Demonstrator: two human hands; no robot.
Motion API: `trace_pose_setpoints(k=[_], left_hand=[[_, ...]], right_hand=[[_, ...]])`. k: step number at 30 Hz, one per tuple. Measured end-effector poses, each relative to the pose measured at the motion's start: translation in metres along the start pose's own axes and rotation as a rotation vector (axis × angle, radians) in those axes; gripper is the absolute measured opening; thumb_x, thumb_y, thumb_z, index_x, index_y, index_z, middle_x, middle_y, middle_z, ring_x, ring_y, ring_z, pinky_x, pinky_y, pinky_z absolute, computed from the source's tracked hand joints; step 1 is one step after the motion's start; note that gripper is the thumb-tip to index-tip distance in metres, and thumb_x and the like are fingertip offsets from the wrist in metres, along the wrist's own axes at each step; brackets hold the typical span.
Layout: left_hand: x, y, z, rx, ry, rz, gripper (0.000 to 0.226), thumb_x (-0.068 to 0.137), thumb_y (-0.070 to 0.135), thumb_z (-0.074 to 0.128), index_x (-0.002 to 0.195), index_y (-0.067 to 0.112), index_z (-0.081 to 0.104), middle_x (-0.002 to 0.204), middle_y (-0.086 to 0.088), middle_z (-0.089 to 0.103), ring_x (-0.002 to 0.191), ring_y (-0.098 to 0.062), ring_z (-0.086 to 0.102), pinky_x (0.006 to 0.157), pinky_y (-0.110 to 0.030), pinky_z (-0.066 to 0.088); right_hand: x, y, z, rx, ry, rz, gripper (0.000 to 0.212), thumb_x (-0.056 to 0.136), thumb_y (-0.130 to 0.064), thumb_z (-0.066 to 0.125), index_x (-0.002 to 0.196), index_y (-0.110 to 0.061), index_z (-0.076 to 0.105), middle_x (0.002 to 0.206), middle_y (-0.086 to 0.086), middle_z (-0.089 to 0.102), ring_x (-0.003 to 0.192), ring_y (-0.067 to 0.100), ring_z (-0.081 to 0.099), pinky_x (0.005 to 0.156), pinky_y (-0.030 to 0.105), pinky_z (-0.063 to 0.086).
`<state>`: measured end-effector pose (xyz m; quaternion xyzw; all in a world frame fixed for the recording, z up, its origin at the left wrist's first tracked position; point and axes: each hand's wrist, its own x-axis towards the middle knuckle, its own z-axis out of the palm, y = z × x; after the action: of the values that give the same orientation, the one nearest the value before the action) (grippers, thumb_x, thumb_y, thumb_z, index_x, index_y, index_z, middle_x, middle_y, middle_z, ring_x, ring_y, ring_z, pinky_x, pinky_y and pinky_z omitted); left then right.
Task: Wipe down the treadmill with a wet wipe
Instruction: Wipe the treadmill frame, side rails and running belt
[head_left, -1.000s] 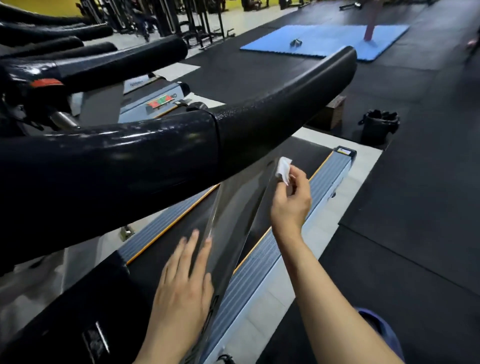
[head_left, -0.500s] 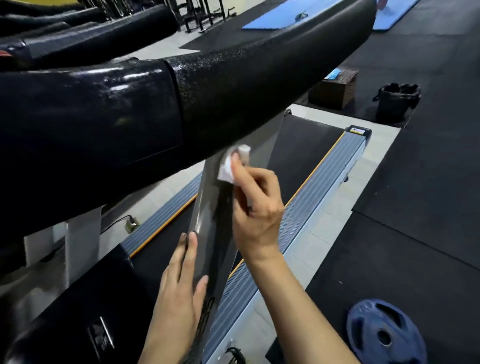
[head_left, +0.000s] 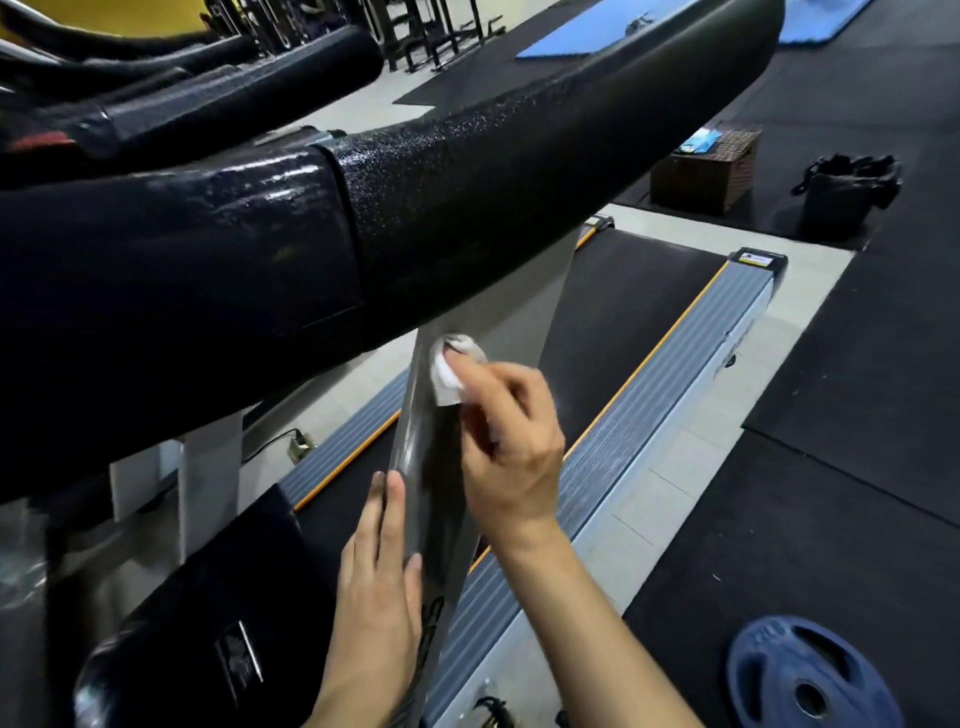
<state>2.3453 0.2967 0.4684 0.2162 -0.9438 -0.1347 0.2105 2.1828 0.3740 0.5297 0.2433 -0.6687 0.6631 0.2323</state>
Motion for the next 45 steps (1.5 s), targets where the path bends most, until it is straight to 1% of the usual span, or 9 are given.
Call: trace_pose_setpoints(k=[5,11,14,17,24,31,36,39,45], left_hand=[[0.000,0.009,0.003,-0.013,0.001,-0.050,0.096,0.090,-0.002,0.064,0.164,0.026,0.008,0.169,0.001,0.018,0.143,-0.003,0.023,0.117,-0.030,0.028],[0.001,0.006,0.001,-0.021,-0.070,-0.056,0.098,0.091,-0.006,0.061,0.164,0.027,0.005,0.170,0.001,0.013,0.147,0.006,0.014,0.119,-0.015,0.014],[-0.001,0.010,-0.005,-0.043,-0.085,-0.074,0.097,0.095,-0.004,0.058,0.163,0.035,0.001,0.170,0.008,0.010,0.144,0.012,0.013,0.115,-0.005,0.011],[-0.002,0.011,-0.005,-0.033,-0.076,-0.079,0.091,0.099,0.001,0.053,0.162,0.038,-0.002,0.170,0.011,0.007,0.142,0.018,0.006,0.111,0.000,0.008],[0.001,0.012,-0.010,-0.096,-0.091,-0.071,0.086,0.102,0.003,0.047,0.160,0.044,-0.002,0.170,0.015,0.006,0.154,-0.002,0.011,0.121,-0.015,0.009],[0.001,0.016,-0.009,-0.092,-0.102,-0.074,0.091,0.101,0.000,0.050,0.161,0.041,-0.005,0.170,0.014,0.003,0.155,-0.003,0.006,0.120,-0.012,0.007],[0.002,0.015,-0.006,-0.099,-0.104,-0.094,0.096,0.096,-0.008,0.051,0.162,0.037,-0.003,0.171,0.008,0.005,0.156,-0.009,0.008,0.124,-0.024,0.011],[0.002,0.015,-0.010,-0.081,-0.121,-0.075,0.093,0.096,-0.010,0.049,0.163,0.030,-0.002,0.171,0.007,0.002,0.157,-0.009,0.005,0.124,-0.020,0.006],[0.000,0.018,-0.013,-0.083,-0.149,-0.096,0.095,0.096,-0.008,0.048,0.162,0.034,-0.007,0.170,0.013,-0.004,0.153,0.003,0.000,0.117,-0.008,0.002]], right_hand=[[0.046,0.040,-0.004,0.046,0.223,0.393,0.027,0.089,0.000,0.059,0.107,-0.017,0.069,0.100,-0.003,0.061,0.090,0.011,0.062,0.074,0.036,0.051],[-0.009,0.004,-0.002,0.023,-0.066,0.039,0.034,0.075,0.009,0.070,0.104,-0.008,0.073,0.103,0.005,0.061,0.095,0.024,0.061,0.085,0.031,0.050],[0.028,0.027,-0.008,0.107,0.074,0.197,0.030,0.079,0.009,0.062,0.102,-0.008,0.071,0.102,0.006,0.062,0.094,0.017,0.062,0.078,0.041,0.053],[0.049,0.029,-0.009,0.086,0.125,0.208,0.029,0.081,0.006,0.061,0.103,-0.010,0.070,0.101,0.005,0.061,0.091,0.008,0.061,0.073,0.029,0.051],[-0.059,0.028,-0.014,-0.009,-0.323,-0.170,0.020,0.096,-0.013,0.054,0.102,-0.008,0.072,0.106,0.007,0.057,0.091,0.027,0.061,0.077,0.035,0.053],[0.030,0.017,-0.002,0.021,0.013,-0.031,0.034,0.072,0.011,0.062,0.100,-0.004,0.074,0.103,0.011,0.060,0.095,0.027,0.060,0.085,0.030,0.049],[-0.073,0.033,0.010,-0.050,-0.172,-0.197,0.017,0.088,-0.001,0.068,0.103,-0.004,0.075,0.111,0.010,0.055,0.096,0.032,0.058,0.086,0.037,0.050],[-0.059,0.046,0.004,-0.046,-0.205,-0.201,0.022,0.087,0.001,0.061,0.106,-0.009,0.067,0.107,0.014,0.056,0.097,0.030,0.054,0.090,0.033,0.048],[0.060,0.072,-0.007,-0.021,0.062,0.123,0.042,0.064,0.003,0.043,0.101,-0.002,0.063,0.105,0.012,0.052,0.097,0.031,0.054,0.086,0.045,0.048]])
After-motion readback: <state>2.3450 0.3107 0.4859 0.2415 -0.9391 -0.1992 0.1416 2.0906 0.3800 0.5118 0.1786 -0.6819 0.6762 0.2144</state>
